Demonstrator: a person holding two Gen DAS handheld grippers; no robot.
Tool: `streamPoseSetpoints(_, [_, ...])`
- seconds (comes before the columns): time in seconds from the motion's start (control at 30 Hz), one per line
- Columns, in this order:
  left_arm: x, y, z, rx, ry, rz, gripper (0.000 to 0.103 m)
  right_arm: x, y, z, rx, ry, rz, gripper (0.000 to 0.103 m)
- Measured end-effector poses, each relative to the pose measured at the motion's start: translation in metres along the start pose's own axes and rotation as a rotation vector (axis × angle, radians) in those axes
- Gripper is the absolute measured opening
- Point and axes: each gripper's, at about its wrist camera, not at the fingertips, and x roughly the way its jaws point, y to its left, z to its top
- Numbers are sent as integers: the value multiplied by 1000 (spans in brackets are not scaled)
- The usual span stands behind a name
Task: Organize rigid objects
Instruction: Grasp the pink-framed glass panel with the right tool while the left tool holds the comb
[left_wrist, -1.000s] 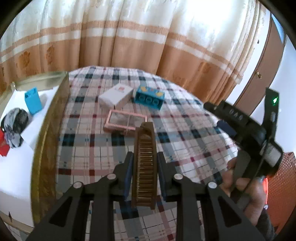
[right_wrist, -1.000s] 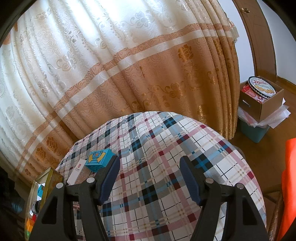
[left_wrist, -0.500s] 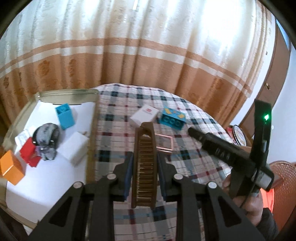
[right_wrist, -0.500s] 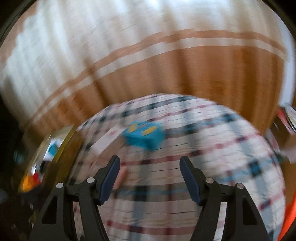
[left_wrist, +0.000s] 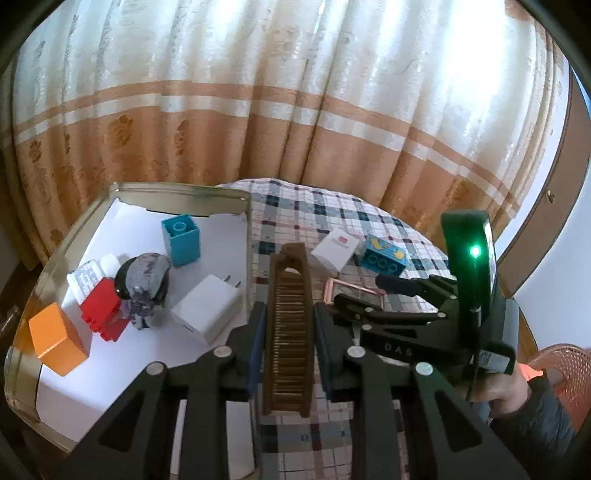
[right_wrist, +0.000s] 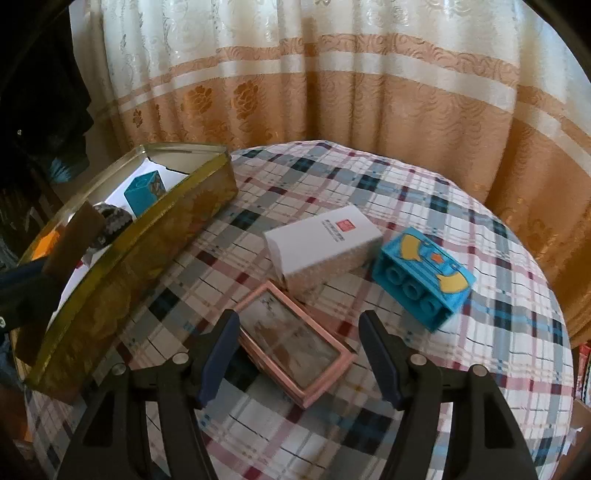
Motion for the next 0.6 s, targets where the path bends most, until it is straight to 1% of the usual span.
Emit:
streamPoseSetpoints(0.1, [0, 5, 0, -12, 3, -3, 24, 3, -1, 1, 25, 19, 40, 69])
streamPoseSetpoints(0.13, [0, 6, 0, -13, 3, -1, 24, 3, 0, 1, 25, 17, 39, 69])
streamPoseSetpoints(0.3, [1, 8, -1, -16, 5, -2, 24, 4, 11, -3, -35, 28, 0, 69])
streamPoseSetpoints(0.43, [-1, 9, 0, -18, 2, -3, 24, 7, 26, -5, -130, 76, -52, 69])
streamPoseSetpoints(0.47, [-2, 10, 0, -19, 0, -2, 24, 6, 29, -6, -144, 92, -49, 69])
streamPoseSetpoints(0.53, [-1, 10, 0, -24, 0, -1, 24, 2, 32, -7, -148, 116, -3, 69])
streamPoseSetpoints(0.57, [0, 11, 0, -26, 2, -3, 24, -1, 34, -7, -142, 119, 31, 69])
streamPoseSetpoints(0.6, [0, 11, 0, -27, 4, -3, 24, -2, 34, -7, -138, 113, 42, 69])
